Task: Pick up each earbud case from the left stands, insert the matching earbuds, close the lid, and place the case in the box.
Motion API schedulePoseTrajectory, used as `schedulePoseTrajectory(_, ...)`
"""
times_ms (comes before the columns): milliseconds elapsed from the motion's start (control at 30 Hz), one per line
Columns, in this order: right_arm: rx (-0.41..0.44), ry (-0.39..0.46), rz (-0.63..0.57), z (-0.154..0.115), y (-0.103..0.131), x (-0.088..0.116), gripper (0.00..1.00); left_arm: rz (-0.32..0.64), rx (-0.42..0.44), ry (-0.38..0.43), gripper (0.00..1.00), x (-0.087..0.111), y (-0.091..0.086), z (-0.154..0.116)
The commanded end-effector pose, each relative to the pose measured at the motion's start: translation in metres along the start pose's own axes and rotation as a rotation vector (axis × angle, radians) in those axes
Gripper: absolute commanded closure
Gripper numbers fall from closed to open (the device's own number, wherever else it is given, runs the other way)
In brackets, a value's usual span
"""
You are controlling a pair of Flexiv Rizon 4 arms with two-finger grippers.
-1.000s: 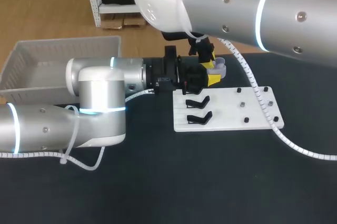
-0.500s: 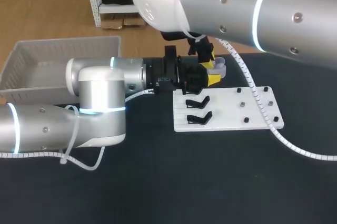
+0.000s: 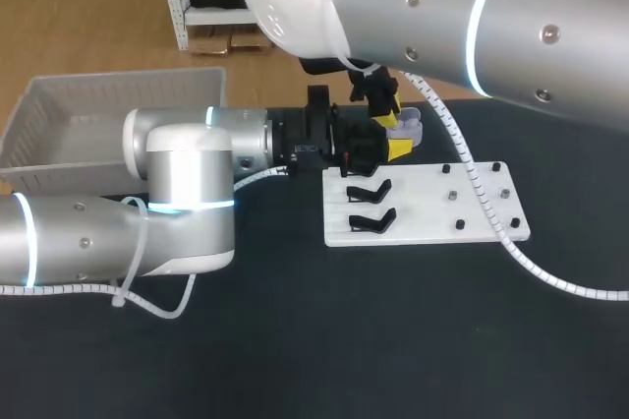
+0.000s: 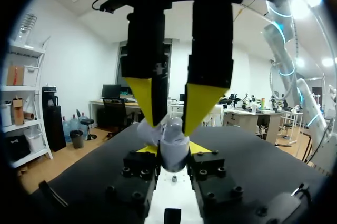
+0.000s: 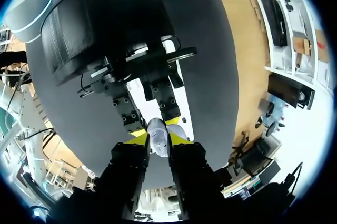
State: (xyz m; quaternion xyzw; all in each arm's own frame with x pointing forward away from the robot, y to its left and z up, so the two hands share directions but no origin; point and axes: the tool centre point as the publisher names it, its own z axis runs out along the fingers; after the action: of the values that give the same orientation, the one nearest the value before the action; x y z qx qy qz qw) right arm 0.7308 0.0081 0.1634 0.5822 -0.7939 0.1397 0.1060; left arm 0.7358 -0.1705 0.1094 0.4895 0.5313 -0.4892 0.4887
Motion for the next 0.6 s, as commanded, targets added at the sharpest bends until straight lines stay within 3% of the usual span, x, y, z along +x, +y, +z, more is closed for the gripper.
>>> schedulePoseTrajectory(33,-0.003,0.003,0.001,-0.001,-0.002,-0.001,0.79,0.002,-0.003,-0.003,1.00,0.001,0.000,0.000)
schedulePoseTrajectory(167,0.015,-0.001,0.010,-0.008,0.000,0.005,0.80,0.002,-0.003,-0.003,1.00,0.001,0.000,0.000)
schedulePoseTrajectory(333,0.016,-0.058,0.118,-0.022,-0.005,0.020,0.78,0.002,-0.003,-0.003,1.00,0.001,0.000,0.000)
schedulePoseTrajectory(500,0.017,-0.148,0.368,-0.028,-0.030,0.021,0.69,0.002,-0.003,-0.003,1.00,0.001,0.000,0.000)
schedulePoseTrajectory(600,0.004,-0.227,0.528,-0.029,-0.046,0.017,0.75,0.002,-0.003,-0.003,1.00,0.001,0.000,0.000)
